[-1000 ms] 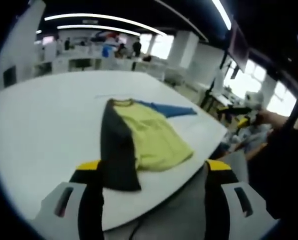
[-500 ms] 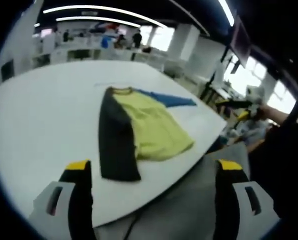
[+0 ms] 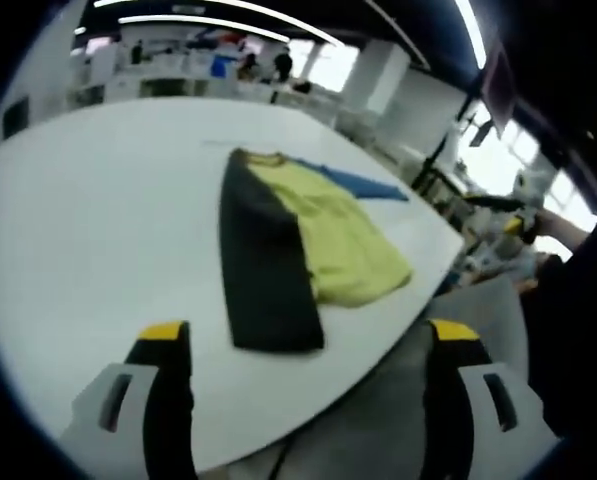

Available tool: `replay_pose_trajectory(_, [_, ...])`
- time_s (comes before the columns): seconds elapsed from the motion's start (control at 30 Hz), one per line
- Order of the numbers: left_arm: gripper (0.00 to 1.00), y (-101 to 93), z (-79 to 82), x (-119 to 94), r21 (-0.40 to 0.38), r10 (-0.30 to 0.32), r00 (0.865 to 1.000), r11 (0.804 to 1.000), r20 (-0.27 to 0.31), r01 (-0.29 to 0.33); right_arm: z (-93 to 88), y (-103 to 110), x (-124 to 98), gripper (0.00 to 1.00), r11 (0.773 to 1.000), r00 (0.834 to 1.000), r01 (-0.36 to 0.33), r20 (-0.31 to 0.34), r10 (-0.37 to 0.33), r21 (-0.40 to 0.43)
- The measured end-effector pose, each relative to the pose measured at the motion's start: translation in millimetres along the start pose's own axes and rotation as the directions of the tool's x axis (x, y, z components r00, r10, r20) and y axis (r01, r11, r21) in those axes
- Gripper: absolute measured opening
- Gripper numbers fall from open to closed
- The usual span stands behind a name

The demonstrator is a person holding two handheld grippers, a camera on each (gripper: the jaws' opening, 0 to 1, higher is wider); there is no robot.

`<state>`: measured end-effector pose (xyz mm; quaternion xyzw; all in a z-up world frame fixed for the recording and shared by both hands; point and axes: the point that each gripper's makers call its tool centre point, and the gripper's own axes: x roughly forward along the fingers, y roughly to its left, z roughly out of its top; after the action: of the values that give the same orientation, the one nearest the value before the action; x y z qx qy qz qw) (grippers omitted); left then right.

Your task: Fold the garment on the visible template until the final outline fits inside the template.

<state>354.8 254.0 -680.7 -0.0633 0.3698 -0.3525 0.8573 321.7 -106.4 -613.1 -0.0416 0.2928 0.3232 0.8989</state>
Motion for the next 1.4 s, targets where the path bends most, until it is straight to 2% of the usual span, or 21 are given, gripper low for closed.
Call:
replay_pose_trajectory(0.27, [0.8, 22.2, -12.9, 16.7, -0.038, -0.008, 1.0, 0.999, -0.025, 0.007, -3.3, -0.4, -2.2, 0.99, 1.0, 1.0, 0.009, -0.017, -0.009, -0.008])
replay_pose_trajectory(0.4, [0.69, 31.9, -20.4, 24.6, -0.093, -0.004, 0.999, 0.996, -0.033, 0.001, -4.1, 1.6, -2.2, 0.99, 1.0, 0.999, 0.009, -0.031, -0.01, -0.019])
replay_pose_trajectory(0.57, [0.58, 39.0, -23.2, 35.3, -0.075, -0.007, 1.0, 0.997, -0.021, 0.006, -2.5, 2.4, -0.2, 0.99, 1.0, 0.999, 0.007, -0.039, -0.008, -0.024])
replay_pose_trajectory(0.7, [0.49, 46.7, -30.3, 44.5, -0.065, -0.008, 0.999, 0.998, -0.047, 0.005, -3.0, 3.0, 1.0, 0.99, 0.999, 0.999, 0.004, -0.054, -0.006, -0.032])
replay_pose_trajectory(0.97, [0.32, 50.4, -39.8, 49.1, -0.076, -0.035, 0.997, 0.997, -0.07, 0.029, -1.4, 2.5, 0.8, 0.99, 0.999, 0.997, 0.009, -0.072, -0.012, -0.041])
replay_pose_trajectory(1.1, [0.28, 58.4, -48.8, 51.6, -0.094, -0.028, 0.996, 0.995, -0.085, 0.02, 1.8, 5.1, 2.3, 0.99, 0.998, 0.997, 0.0, -0.08, -0.005, -0.063])
replay_pose_trajectory(1.13, [0.26, 58.4, -45.5, 51.4, -0.101, -0.03, 0.997, 0.995, -0.066, 0.023, 2.6, 5.4, 2.8, 0.99, 0.998, 0.997, -0.002, -0.08, -0.003, -0.065])
replay_pose_trajectory(1.2, [0.22, 59.2, -45.9, 50.6, -0.12, -0.034, 0.997, 0.992, -0.07, 0.026, 4.4, 5.7, 4.1, 0.99, 0.998, 0.997, -0.004, -0.08, -0.002, -0.069])
replay_pose_trajectory(1.4, [0.18, 56.7, -45.2, 52.1, -0.085, -0.044, 0.995, 0.996, -0.09, 0.036, 4.2, 5.9, 6.9, 0.99, 0.997, 0.996, -0.008, -0.088, 0.002, -0.073])
